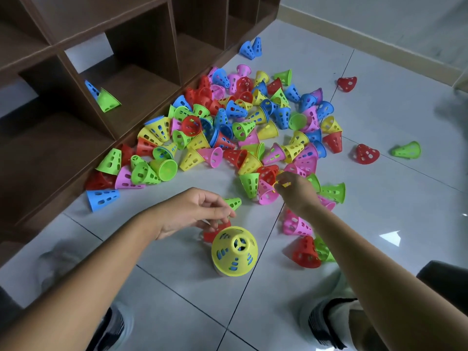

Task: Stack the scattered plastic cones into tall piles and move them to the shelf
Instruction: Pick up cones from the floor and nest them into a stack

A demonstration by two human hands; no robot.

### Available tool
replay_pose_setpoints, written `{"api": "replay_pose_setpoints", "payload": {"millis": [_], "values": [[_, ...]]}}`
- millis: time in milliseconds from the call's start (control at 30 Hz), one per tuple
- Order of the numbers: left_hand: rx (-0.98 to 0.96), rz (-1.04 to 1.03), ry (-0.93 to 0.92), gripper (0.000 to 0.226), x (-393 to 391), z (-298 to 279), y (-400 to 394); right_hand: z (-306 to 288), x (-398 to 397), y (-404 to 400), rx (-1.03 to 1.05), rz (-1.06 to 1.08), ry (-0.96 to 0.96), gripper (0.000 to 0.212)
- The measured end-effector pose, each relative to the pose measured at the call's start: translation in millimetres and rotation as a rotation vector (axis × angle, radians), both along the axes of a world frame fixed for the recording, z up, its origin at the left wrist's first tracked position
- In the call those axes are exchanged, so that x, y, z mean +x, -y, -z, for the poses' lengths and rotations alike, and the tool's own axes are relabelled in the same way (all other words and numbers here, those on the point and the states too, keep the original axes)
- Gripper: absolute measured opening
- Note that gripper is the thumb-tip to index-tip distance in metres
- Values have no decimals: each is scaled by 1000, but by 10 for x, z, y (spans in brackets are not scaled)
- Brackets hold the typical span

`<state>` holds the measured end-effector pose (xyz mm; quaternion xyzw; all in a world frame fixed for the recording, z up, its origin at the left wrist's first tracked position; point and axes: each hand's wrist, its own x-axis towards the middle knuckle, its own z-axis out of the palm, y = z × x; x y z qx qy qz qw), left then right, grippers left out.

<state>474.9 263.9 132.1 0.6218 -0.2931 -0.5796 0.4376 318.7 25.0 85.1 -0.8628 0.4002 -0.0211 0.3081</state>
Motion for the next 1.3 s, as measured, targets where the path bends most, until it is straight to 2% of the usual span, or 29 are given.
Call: {"api": "replay_pose_setpoints", "payload": {"millis": [167,300,467,633,733,833,967,1067,1133,1300], "values": [[63,-153,162,20,184,325,255,299,405,128,15,59,79,28],[111,-210,330,12,417,636,391,490,762,219,47,106,60,41],[186,-334,633,27,714,1005,482,646,1142,327,1,130,-26,53],[248,-438,801,65,1008,1250,418,791,1365,464,10,138,-161,62],[323,-487,806,77,1186,1336,346,872,1425,528,75,141,-190,66],[379,-538,757,83,1357,1426,329,974,1471,601,135,150,-169,79],[442,-589,697,80,1502,1529,344,1067,1522,666,131,123,-138,80],[464,-612,677,71,1514,1557,365,1207,1534,750,129,155,-83,90],[453,-638,670,66,1501,1561,370,1225,1558,755,138,161,-41,85],[428,-693,661,56,1488,1534,348,799,1636,548,161,171,56,51]]}}
